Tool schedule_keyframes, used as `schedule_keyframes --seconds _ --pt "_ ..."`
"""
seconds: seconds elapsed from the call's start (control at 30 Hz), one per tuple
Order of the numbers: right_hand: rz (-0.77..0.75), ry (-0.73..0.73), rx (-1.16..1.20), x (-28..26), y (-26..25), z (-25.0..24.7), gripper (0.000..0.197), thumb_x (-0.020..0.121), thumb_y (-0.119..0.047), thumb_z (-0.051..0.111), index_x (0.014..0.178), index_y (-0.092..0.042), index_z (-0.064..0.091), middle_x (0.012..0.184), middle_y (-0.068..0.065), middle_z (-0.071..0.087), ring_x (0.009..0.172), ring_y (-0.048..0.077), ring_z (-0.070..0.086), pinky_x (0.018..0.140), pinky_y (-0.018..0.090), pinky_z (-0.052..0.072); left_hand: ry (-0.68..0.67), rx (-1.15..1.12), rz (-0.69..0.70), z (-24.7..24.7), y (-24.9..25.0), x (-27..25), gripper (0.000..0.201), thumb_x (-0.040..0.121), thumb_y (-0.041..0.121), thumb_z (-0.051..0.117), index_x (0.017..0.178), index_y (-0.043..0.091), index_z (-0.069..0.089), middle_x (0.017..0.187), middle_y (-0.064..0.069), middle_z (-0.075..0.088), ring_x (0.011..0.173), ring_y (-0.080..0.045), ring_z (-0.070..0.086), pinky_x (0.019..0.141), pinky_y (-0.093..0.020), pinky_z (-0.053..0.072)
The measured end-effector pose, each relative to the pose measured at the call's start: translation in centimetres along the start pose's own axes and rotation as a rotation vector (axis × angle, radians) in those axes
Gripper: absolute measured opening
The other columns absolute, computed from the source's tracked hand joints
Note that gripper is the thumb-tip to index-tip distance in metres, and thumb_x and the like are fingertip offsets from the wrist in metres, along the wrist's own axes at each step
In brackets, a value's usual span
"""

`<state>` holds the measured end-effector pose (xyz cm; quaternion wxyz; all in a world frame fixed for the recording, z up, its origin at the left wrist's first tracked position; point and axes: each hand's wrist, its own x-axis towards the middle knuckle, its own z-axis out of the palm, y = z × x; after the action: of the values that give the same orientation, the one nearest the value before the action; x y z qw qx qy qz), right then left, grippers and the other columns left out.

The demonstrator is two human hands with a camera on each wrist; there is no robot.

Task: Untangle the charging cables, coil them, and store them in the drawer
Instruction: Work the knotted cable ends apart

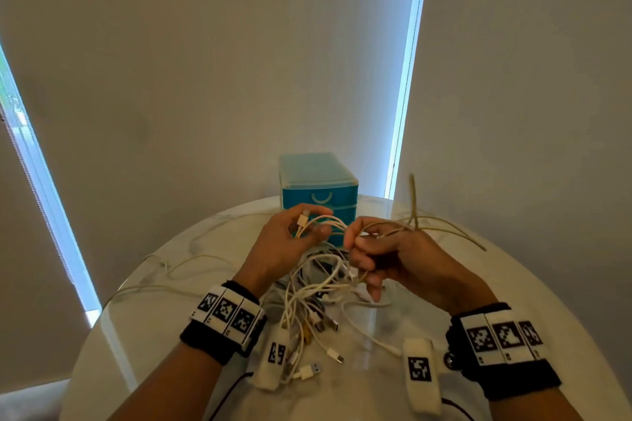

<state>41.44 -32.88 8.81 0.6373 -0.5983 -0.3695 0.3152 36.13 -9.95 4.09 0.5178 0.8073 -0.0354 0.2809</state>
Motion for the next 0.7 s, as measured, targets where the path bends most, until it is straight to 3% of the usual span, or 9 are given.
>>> schedule_keyframes --seconds 0.13,0.23,0.3,0.4,0.5,0.6,0.63,0.7 --pt "-0.269 0.194 0.335 0.8 0.0 -0.3 0.021 0.109 -0.003 0.042 0.108 -0.003 0.062 0.089 0.015 0.066 0.072 0.028 0.069 0.072 0.043 0.065 -0.193 0.092 0.021 0.5 0.6 -0.3 0.021 0.102 0.038 0.073 0.122 0.031 0.077 0.111 0.014 0.08 0.105 -0.003 0.075 0.093 -0.019 0.057" --pt "-0.506 0.362 0.651 0.8 0.4 -2.0 0.029 0.112 -0.001 0.036 0.103 -0.007 0.062 0.101 0.013 0.074 0.102 0.033 0.077 0.091 0.044 0.064 -0.207 0.103 -0.013 0.4 0.6 -0.3 0.02 0.106 0.035 0.067 0.122 0.03 0.077 0.111 0.015 0.081 0.105 0.002 0.074 0.09 -0.012 0.053" --pt "-0.574 0.424 0.737 0.6 0.5 -2.9 0.029 0.113 -0.001 0.036 0.102 -0.009 0.061 0.114 0.014 0.075 0.123 0.039 0.072 0.101 0.047 0.061 -0.156 0.104 -0.046 0.2 0.5 -0.3 0.023 0.104 0.037 0.07 0.126 0.033 0.075 0.117 0.016 0.079 0.108 0.006 0.071 0.088 -0.007 0.05" --pt "-0.56 0.446 0.76 0.7 0.5 -2.8 0.027 0.114 -0.003 0.037 0.103 -0.009 0.061 0.124 0.017 0.073 0.131 0.043 0.067 0.107 0.048 0.058 -0.091 0.036 -0.103 -0.3 0.8 -0.1 0.035 0.096 0.041 0.079 0.13 0.037 0.072 0.124 0.018 0.074 0.112 0.016 0.063 0.086 0.001 0.044" --pt "-0.518 0.404 0.816 1.0 0.5 -1.9 0.024 0.114 -0.002 0.037 0.106 -0.006 0.06 0.128 0.021 0.072 0.131 0.045 0.067 0.109 0.049 0.056 0.037 -0.078 -0.113 -1.0 1.7 0.0 0.026 0.094 0.04 0.08 0.119 0.037 0.077 0.114 0.015 0.076 0.108 0.011 0.065 0.087 -0.01 0.045" --pt "-0.455 0.337 0.87 1.1 0.2 -0.6 0.019 0.114 -0.003 0.038 0.115 -0.006 0.058 0.137 0.026 0.068 0.131 0.047 0.066 0.111 0.049 0.054 0.152 -0.253 -0.094 -1.4 3.2 -0.2 0.017 0.099 0.036 0.074 0.112 0.024 0.079 0.089 0.02 0.076 0.079 0.008 0.068 0.068 -0.008 0.046" --pt "-0.426 0.318 0.869 1.1 0.1 0.0 0.019 0.114 -0.004 0.038 0.118 -0.005 0.058 0.139 0.027 0.067 0.131 0.047 0.066 0.11 0.048 0.054 0.16 -0.263 -0.071 -1.4 3.5 -0.3 0.018 0.1 0.037 0.073 0.112 0.024 0.079 0.09 0.02 0.077 0.08 0.007 0.069 0.069 -0.009 0.048" --pt "-0.373 0.277 0.835 1.2 -0.1 1.3 0.022 0.115 -0.005 0.038 0.123 -0.005 0.058 0.138 0.028 0.068 0.13 0.046 0.067 0.107 0.044 0.057 0.114 -0.184 -0.037 -1.5 3.9 -0.3 0.023 0.097 0.046 0.075 0.112 0.029 0.08 0.104 0.012 0.08 0.098 0.0 0.074 0.083 -0.017 0.056"
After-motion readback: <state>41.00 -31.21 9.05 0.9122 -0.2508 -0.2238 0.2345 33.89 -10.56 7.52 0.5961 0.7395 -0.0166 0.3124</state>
